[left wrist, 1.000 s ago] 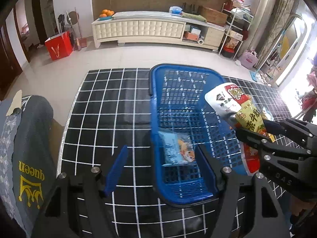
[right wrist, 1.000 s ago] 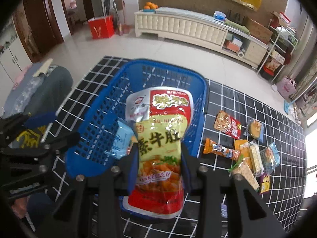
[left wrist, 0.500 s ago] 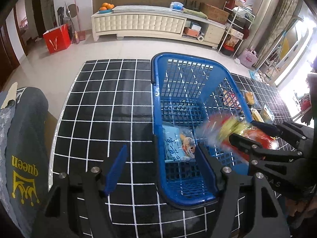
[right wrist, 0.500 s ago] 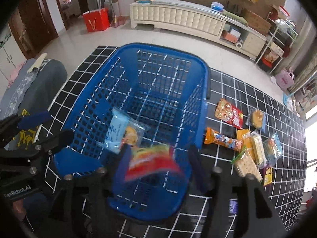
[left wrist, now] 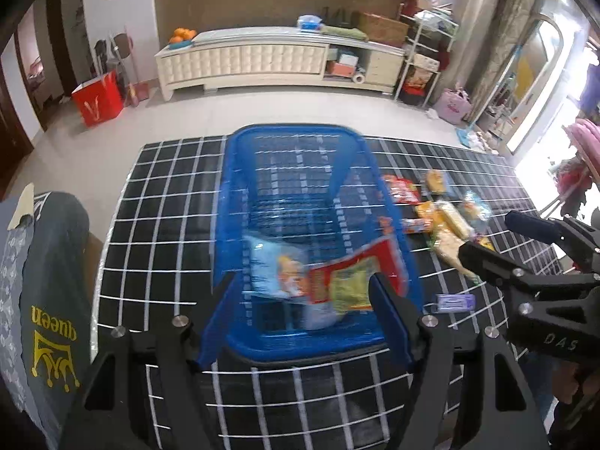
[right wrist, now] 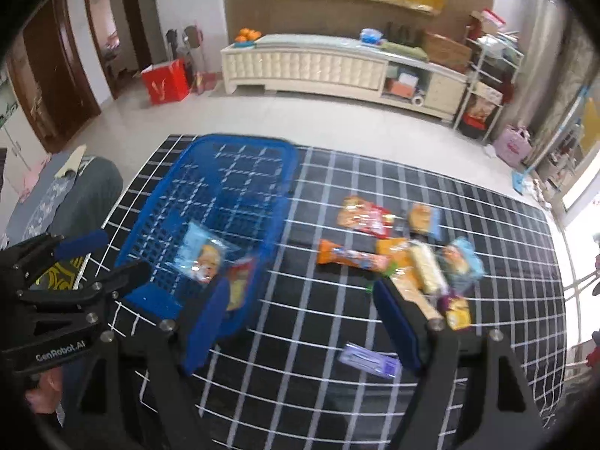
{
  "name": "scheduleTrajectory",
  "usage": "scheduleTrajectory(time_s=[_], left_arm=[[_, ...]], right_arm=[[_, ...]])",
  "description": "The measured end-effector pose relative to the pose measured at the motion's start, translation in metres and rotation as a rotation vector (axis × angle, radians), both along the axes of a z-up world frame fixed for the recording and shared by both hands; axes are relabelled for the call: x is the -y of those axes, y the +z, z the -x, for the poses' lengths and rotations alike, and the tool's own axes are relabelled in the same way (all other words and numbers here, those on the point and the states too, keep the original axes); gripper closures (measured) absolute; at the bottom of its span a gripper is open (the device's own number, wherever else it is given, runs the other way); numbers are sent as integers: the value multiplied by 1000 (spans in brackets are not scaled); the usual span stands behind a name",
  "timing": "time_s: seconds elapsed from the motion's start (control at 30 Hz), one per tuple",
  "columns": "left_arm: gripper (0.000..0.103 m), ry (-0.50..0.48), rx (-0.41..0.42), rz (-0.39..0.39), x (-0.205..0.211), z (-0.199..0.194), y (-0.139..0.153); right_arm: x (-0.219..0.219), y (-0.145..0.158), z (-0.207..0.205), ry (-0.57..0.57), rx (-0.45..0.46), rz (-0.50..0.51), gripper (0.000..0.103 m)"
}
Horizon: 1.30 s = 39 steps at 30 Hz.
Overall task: Organize snacks
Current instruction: 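Lower the red-and-yellow snack bag into the basket and open the right gripper, then grasp the cracker pack with the right gripper and lift it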
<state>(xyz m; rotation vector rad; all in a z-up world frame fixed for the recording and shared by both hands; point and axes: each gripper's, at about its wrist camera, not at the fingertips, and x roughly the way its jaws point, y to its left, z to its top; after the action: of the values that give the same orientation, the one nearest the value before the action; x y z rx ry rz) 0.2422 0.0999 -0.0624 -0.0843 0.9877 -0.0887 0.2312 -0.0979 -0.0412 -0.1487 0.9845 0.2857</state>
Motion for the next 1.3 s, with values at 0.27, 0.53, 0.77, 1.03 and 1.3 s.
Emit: scheduleTrajectory(time_s=[0.27, 0.53, 0.77, 1.03, 1.3], left_arm=[[24, -115, 13, -27, 89, 4, 16], [24, -179, -11, -4, 170, -16, 11], [24, -190, -80, 2, 213, -38, -20], [24, -215, -156, -26, 230, -53, -67], [24, -234, -216, -37, 230, -61, -106]], right_arm=[[100, 17, 8, -119, 27, -19, 20], [180, -1, 1, -205, -17, -33, 19], [209, -41, -21, -188, -101, -4, 19], [211, -82, -41, -100, -169, -18, 19], [185, -117, -60, 50, -208, 20, 19]])
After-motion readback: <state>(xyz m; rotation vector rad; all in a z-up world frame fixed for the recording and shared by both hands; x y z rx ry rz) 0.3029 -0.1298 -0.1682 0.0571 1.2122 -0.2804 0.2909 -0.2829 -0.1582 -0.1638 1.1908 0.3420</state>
